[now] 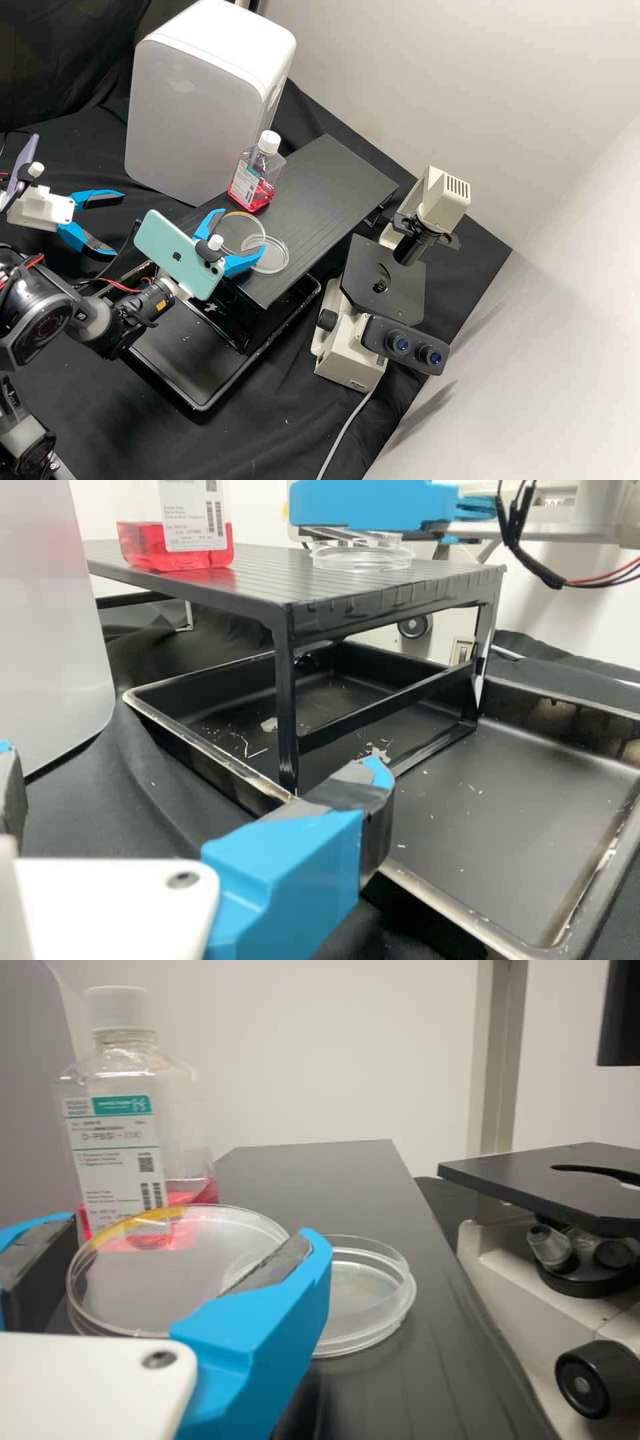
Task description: Remove the lid from the petri dish
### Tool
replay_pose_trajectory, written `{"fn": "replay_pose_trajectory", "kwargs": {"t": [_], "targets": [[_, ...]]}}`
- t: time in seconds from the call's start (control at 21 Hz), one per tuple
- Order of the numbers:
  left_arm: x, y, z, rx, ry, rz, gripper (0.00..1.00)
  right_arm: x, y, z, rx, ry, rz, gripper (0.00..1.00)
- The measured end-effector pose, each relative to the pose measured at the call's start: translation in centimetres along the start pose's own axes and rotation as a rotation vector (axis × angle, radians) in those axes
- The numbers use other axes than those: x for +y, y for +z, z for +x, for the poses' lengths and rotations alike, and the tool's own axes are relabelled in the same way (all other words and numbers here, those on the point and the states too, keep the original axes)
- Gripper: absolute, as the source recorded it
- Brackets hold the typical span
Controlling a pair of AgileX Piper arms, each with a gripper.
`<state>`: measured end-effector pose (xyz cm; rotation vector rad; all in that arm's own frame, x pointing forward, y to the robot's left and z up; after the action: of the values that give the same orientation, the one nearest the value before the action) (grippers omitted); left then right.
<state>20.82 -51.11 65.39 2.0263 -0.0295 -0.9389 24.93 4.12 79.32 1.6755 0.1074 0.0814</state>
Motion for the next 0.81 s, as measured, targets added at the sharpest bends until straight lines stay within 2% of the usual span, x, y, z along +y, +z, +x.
{"fn": "replay_pose_trajectory", "kwargs": {"t": [0.24,0.38,0.81], "targets": [[0.0,0.0,0.0,0.0,0.0,0.0,1.0,-0.6,-0.14,0.1,0.006,-0.023,-0.029,0.0],[0.0,0.0,0.0,0.0,0.0,0.0,1.0,-0.74,-0.15,0.34,0.005,-0.024,-0.042,0.0],[0.0,0.0,0.0,0.0,0.0,0.0,1.0,-0.92,-0.05,0.62,0.009,-0.023,-0.046,0.0]]}}
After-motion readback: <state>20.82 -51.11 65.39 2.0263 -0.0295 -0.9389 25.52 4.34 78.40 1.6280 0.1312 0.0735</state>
